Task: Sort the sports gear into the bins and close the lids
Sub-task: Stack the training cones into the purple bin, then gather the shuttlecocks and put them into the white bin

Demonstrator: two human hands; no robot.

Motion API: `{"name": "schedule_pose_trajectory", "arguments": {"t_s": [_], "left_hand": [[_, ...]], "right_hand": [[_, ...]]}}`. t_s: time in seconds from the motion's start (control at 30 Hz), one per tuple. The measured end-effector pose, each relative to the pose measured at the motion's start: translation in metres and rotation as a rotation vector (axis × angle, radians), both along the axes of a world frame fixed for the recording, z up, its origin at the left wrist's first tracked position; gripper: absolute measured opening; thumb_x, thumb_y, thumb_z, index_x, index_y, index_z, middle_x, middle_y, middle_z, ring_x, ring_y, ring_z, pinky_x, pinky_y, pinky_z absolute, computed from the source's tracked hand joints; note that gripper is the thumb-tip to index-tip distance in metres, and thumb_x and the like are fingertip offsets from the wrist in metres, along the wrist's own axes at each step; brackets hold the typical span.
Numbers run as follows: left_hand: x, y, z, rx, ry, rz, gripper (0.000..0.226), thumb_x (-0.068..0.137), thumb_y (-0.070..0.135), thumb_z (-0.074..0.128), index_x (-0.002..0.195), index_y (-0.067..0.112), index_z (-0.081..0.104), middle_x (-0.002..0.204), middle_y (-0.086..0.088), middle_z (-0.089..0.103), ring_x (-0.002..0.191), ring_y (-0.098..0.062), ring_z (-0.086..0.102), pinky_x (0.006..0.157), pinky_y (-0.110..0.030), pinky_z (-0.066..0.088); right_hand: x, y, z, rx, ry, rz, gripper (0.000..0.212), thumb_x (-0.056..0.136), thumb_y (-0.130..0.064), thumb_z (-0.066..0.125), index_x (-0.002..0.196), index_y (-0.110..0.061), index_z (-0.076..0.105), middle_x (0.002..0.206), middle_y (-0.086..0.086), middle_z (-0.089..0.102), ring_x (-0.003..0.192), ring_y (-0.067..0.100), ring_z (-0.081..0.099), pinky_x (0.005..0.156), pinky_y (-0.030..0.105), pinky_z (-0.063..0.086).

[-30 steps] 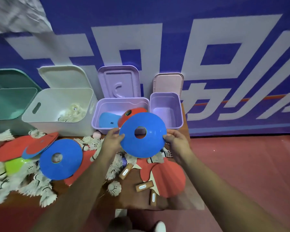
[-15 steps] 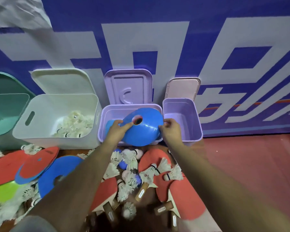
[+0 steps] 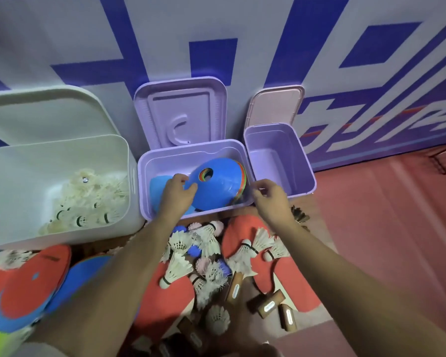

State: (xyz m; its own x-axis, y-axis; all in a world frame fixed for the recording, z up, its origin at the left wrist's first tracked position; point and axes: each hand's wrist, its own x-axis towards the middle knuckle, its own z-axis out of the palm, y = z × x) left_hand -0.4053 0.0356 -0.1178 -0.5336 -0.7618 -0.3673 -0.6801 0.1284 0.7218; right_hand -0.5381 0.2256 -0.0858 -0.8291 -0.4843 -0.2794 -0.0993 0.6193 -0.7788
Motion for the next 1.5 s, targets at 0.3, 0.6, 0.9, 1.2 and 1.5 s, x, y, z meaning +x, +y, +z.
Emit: {"name": "schedule_pose_trajectory", "arguments": {"t_s": [0.3,0.6,0.9,1.2,1.5], "left_hand": [[0.025,0.108,0.020,0.052,0.184,-0.209,0.001,0.090,0.023,0.061,0.090,0.025,0.061,0.089,0.009,0.064,0.085,-0.007,0.061,0.078,-0.027,0.050],[0.020,0.184,-0.034,-0.304,-0.403,-0.530,0.059,0.086,0.054,0.058,0.126,0.011,0.052,0.127,-0.013,0.053,0.118,-0.032,0.048,0.098,-0.040,0.041],[0.017,0.173,-0.009,0.001,-0.142,-0.105,0.048,0.087,0.030,0.056,0.133,0.018,0.050,0.124,-0.004,0.056,0.113,-0.023,0.054,0.090,-0.034,0.044],[0.040,0.167,0.005,0.781,0.444,0.595,0.028,0.094,0.010,0.057,0.121,0.010,0.050,0.113,-0.021,0.066,0.102,-0.033,0.067,0.093,-0.047,0.052],[0.031,0.180,0.015,0.937,0.617,0.555,0.030,0.095,0.008,0.055,0.124,-0.001,0.056,0.122,-0.017,0.065,0.109,-0.028,0.063,0.087,-0.034,0.051]], "right_hand": [[0.021,0.098,-0.035,0.195,0.081,-0.002,0.017,0.083,-0.021,0.061,0.099,-0.016,0.064,0.101,0.007,0.062,0.088,0.022,0.060,0.078,0.029,0.043],[0.024,0.128,-0.061,0.289,0.094,0.270,0.041,0.086,-0.027,0.067,0.124,-0.015,0.063,0.111,0.013,0.054,0.108,0.032,0.054,0.098,0.036,0.042],[0.010,0.118,-0.066,0.172,0.030,0.285,0.011,0.083,-0.020,0.072,0.093,-0.020,0.070,0.100,0.010,0.050,0.094,0.025,0.052,0.095,0.028,0.040],[-0.001,0.116,-0.036,-0.161,-0.145,0.159,0.004,0.084,-0.010,0.071,0.083,-0.009,0.067,0.064,0.002,0.052,0.056,0.010,0.044,0.055,0.019,0.037],[0.010,0.101,-0.026,-0.140,-0.025,0.354,0.014,0.087,-0.020,0.069,0.101,-0.021,0.068,0.097,0.000,0.063,0.089,0.013,0.060,0.083,0.026,0.047]]}}
